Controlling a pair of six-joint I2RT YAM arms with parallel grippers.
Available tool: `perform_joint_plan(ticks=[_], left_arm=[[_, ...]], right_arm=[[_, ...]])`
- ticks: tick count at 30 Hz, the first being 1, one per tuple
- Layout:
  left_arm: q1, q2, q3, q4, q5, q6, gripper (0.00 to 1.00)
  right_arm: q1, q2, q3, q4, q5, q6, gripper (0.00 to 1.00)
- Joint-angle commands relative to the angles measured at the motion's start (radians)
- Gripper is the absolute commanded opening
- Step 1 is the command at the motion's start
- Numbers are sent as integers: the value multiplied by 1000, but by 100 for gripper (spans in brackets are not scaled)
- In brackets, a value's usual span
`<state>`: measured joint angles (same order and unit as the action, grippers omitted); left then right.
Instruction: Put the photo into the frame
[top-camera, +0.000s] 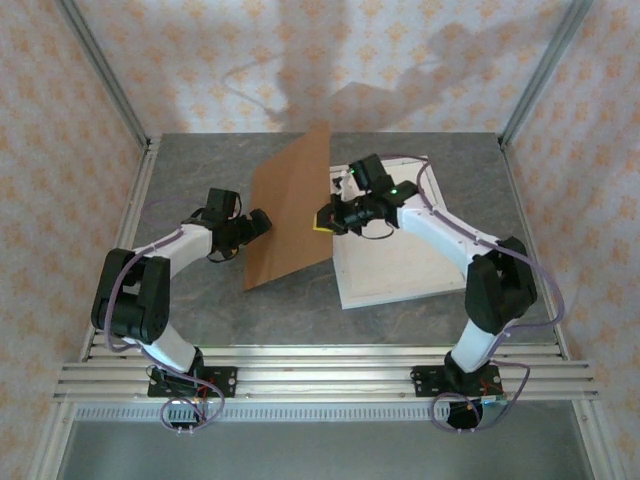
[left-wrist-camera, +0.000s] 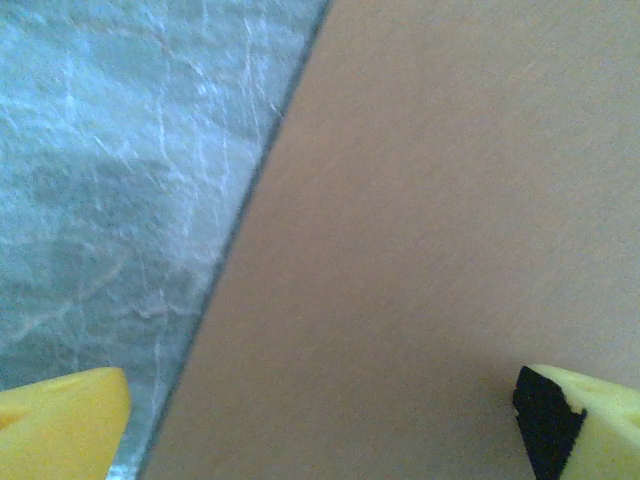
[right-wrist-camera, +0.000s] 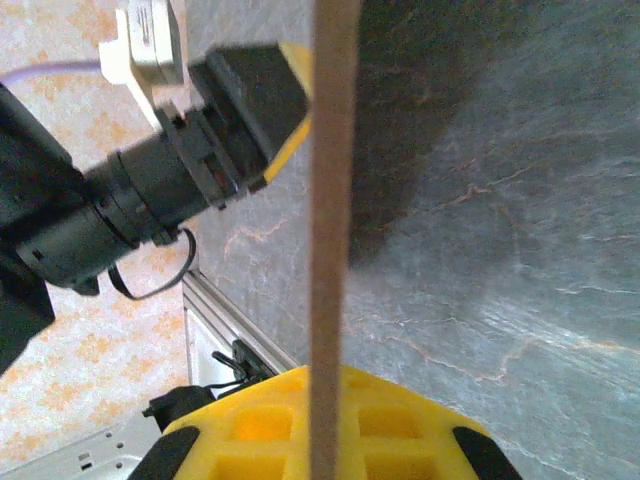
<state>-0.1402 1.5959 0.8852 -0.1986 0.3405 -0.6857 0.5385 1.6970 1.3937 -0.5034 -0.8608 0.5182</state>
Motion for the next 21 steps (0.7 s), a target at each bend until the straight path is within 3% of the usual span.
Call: perform_joint_plan(ticks=[1,7,12,21], left_arm=[[-23,-44,46,-105,13,23,100],[-125,-66,131,-150,-55,-13,100],[-255,-27,177,-93,-85,-78,99],[-491,198,384,-158,-254,-75,93]], right_arm=[[-104,-140,85,-26,51,-55,0],[-276,-274,167,-189,147,-131,0],[-394,-352,191,-262,340,-186,0],[-467,-394,208,-259,436,-217,0]])
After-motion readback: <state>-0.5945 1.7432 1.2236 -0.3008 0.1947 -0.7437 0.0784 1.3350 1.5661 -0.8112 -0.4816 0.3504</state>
